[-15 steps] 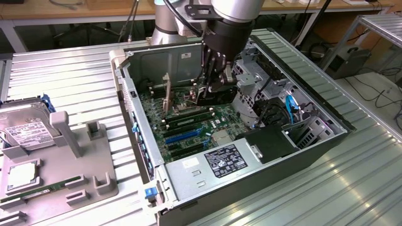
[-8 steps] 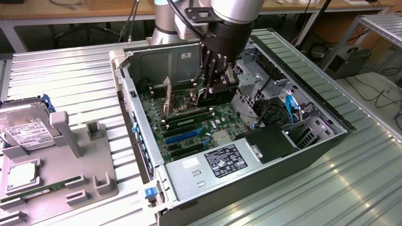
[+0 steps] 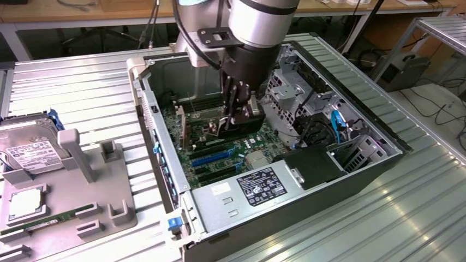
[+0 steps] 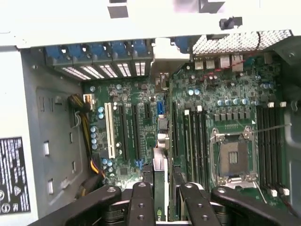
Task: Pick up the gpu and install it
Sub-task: 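Insert the gpu into the slot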
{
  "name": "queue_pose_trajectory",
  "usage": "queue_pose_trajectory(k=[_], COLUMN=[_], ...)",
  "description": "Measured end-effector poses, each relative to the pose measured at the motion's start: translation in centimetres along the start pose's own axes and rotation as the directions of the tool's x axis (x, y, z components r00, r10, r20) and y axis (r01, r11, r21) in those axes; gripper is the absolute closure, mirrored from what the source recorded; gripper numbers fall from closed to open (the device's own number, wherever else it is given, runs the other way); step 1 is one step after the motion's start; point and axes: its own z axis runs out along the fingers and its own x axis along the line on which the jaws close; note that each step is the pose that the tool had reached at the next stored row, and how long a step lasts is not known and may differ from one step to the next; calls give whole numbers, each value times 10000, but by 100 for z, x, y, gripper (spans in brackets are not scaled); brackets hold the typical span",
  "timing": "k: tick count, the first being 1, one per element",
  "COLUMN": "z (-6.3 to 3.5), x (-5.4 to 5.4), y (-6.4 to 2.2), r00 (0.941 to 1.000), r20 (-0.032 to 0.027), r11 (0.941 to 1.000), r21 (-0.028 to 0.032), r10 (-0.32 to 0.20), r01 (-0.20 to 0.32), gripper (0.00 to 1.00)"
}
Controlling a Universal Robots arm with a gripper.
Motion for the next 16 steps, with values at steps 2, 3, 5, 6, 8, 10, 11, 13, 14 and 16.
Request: queue_pose_trajectory(k=[2, 3, 5, 6, 8, 10, 11, 13, 14, 16], z=[37, 68, 187, 222, 361, 391, 442, 512, 529, 602], x=[4, 6, 8, 4, -19, -18, -14, -13, -11, 4], y=[39, 57, 81, 83, 85, 85, 115, 142, 141, 137], r00=[10000, 9999, 9986, 9977, 9974, 9974, 9975, 9989, 9990, 9989], r20=[0, -3, -16, -18, 37, 38, 38, 47, 45, 46], r11=[10000, 9999, 9986, 9977, 9974, 9974, 9975, 9990, 9990, 9989], r21=[10, 19, 15, 10, 9, 10, 9, 17, 16, 13], r10=[-38, -106, -536, -672, -714, -715, -705, -456, -455, -459], r01=[38, 106, 536, 672, 714, 715, 705, 456, 455, 459], gripper=[74, 74, 74, 74, 74, 74, 74, 74, 74, 74])
